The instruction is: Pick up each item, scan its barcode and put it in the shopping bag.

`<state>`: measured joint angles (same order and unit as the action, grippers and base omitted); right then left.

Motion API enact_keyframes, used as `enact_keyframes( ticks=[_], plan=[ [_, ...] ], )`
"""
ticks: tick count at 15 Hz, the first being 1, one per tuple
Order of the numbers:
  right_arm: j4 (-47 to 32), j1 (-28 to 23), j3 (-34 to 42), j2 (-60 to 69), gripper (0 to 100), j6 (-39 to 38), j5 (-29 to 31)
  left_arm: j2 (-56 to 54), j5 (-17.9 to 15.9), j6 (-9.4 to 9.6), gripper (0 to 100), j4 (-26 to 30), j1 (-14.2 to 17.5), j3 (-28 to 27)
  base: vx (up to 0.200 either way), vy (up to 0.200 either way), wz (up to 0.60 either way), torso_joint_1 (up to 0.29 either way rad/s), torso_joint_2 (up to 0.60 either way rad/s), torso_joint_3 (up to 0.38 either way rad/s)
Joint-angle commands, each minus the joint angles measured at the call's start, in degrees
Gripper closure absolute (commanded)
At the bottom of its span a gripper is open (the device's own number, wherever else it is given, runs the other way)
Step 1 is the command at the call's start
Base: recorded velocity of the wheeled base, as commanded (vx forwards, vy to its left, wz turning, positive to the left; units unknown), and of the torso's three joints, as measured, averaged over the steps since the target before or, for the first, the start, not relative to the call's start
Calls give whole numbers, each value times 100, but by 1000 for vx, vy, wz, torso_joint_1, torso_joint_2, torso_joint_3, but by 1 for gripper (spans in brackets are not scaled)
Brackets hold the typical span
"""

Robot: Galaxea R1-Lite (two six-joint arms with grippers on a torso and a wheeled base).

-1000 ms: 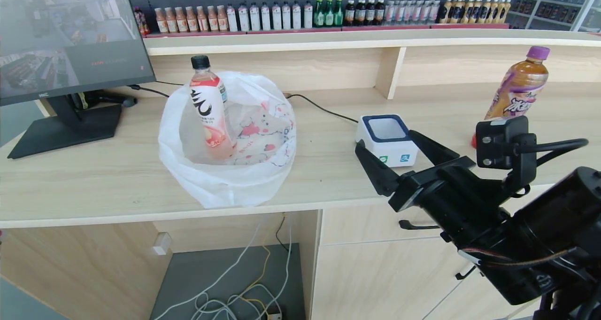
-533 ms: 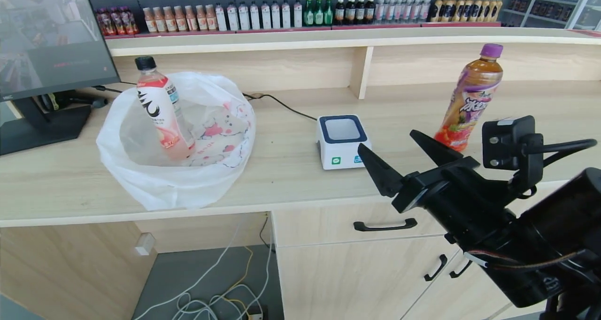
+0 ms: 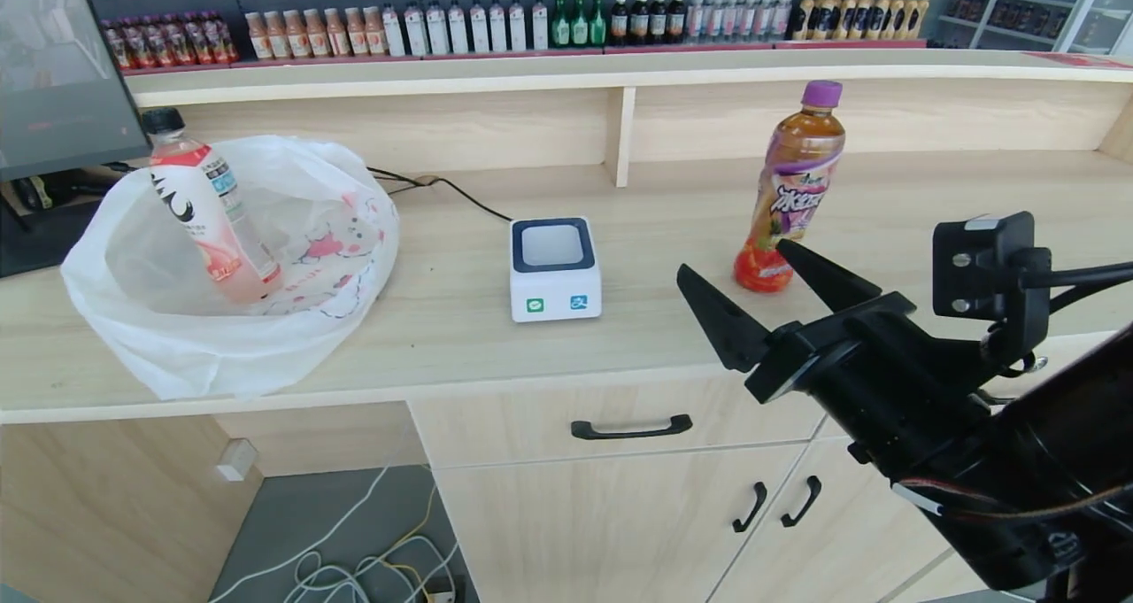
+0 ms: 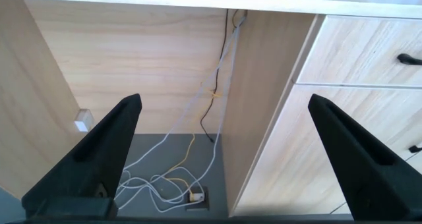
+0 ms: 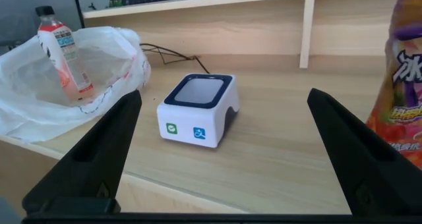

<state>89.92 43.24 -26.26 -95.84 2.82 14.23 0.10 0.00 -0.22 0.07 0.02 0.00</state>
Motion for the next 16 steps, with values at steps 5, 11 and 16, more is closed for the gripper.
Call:
enact_keyframes(
  ticks=[5, 11, 16],
  plan=[
    [8, -228, -99, -180, 0, 52, 19, -1, 0, 4, 0, 1, -2, 0, 0, 0, 0, 0, 0, 0],
    [-721, -852, -485, -57, 0, 325, 10, -1, 0, 13, 0, 1, -2, 0, 0, 0, 0, 0, 0, 0],
    [-1758, -1406, -1136, -31, 0, 342, -25, -1, 0, 22, 0, 1, -2, 0, 0, 0, 0, 0, 0, 0]
  ],
)
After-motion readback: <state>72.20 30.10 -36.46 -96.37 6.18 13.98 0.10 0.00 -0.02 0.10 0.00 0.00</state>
